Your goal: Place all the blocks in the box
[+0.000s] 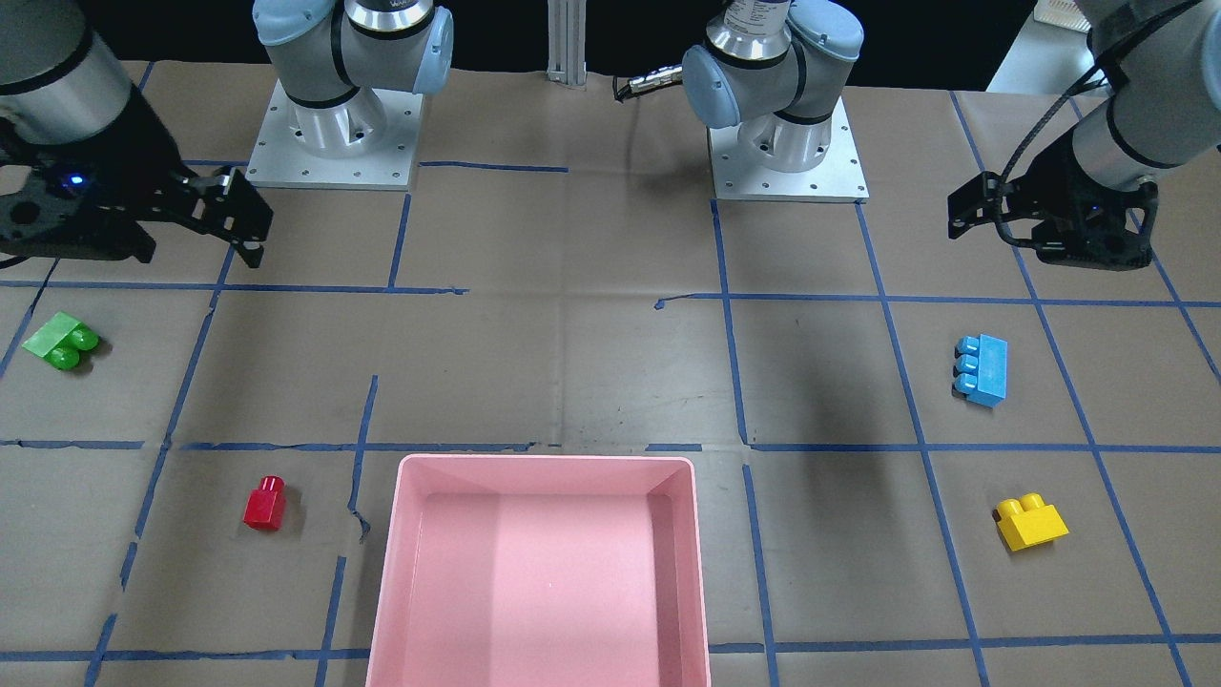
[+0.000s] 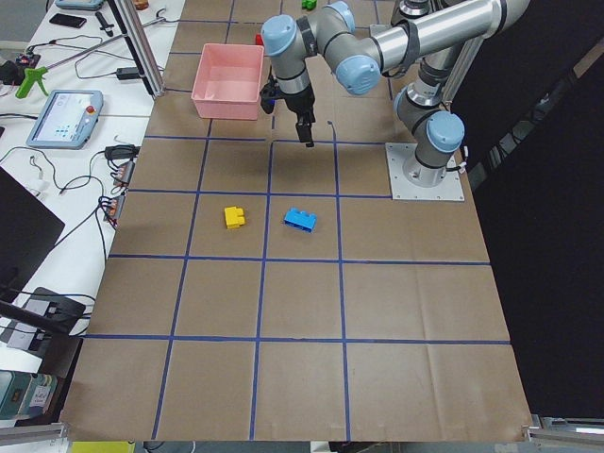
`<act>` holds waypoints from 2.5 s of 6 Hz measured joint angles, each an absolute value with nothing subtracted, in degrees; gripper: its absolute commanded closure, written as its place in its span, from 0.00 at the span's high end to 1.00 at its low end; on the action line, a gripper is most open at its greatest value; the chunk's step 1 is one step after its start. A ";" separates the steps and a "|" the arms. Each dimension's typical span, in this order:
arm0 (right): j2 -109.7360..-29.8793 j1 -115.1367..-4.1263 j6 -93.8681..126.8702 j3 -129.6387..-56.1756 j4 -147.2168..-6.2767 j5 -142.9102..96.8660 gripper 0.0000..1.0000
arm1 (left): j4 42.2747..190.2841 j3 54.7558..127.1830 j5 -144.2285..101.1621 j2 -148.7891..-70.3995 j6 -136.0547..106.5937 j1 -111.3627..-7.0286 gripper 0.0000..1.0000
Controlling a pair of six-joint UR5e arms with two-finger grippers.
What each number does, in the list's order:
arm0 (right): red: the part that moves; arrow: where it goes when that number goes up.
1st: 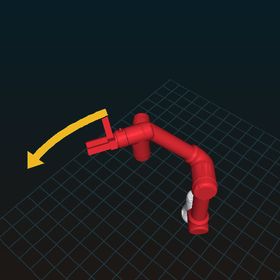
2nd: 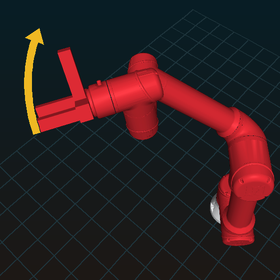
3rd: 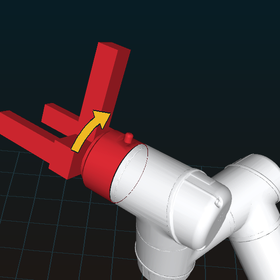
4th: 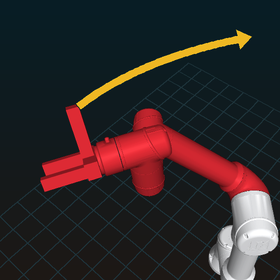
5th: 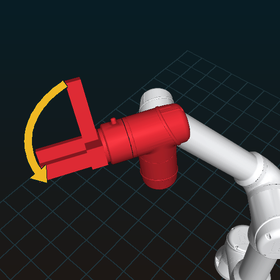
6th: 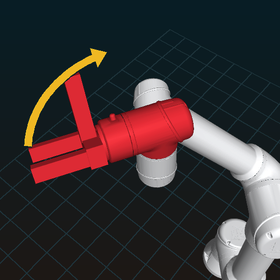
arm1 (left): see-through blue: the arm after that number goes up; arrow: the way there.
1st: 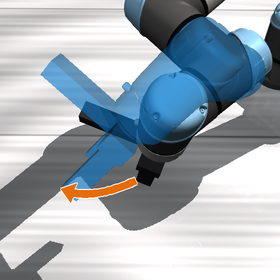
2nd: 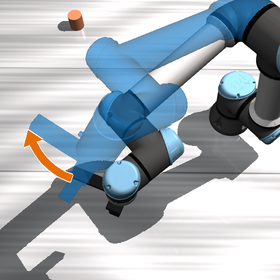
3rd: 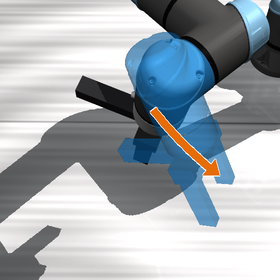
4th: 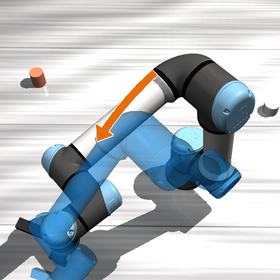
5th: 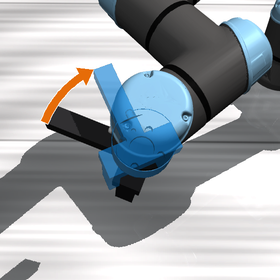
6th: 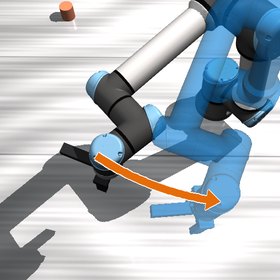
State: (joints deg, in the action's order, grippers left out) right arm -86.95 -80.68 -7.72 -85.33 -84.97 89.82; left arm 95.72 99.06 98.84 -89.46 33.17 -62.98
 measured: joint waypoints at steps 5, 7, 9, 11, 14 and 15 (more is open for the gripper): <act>-86.57 -57.55 -36.25 -85.77 -87.70 90.37 1.00 | 63.38 114.66 95.25 -96.40 55.98 -51.38 0.99; -85.48 -47.08 -38.87 -87.31 -88.72 92.68 1.00 | 51.57 119.18 93.02 -101.20 56.34 -50.86 0.99; -82.42 -39.52 -35.30 -88.54 -89.81 94.68 0.99 | 45.43 119.59 92.25 -106.46 56.36 -50.81 0.96; -82.33 -37.20 -22.24 -94.32 -98.56 94.76 0.99 | 44.82 119.32 92.50 -108.48 56.76 -50.80 0.49; -83.57 -37.78 -3.75 -107.38 -111.75 93.46 0.99 | 45.50 119.23 92.51 -108.59 56.42 -50.80 0.00; -83.28 -37.91 -2.04 -110.90 -114.99 91.22 0.99 | 47.08 118.57 92.48 -108.02 56.25 -50.94 0.00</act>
State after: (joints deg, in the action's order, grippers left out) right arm -83.28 -37.91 -2.04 -110.90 -114.99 91.22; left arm 47.08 118.57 92.48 -108.02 56.25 -50.94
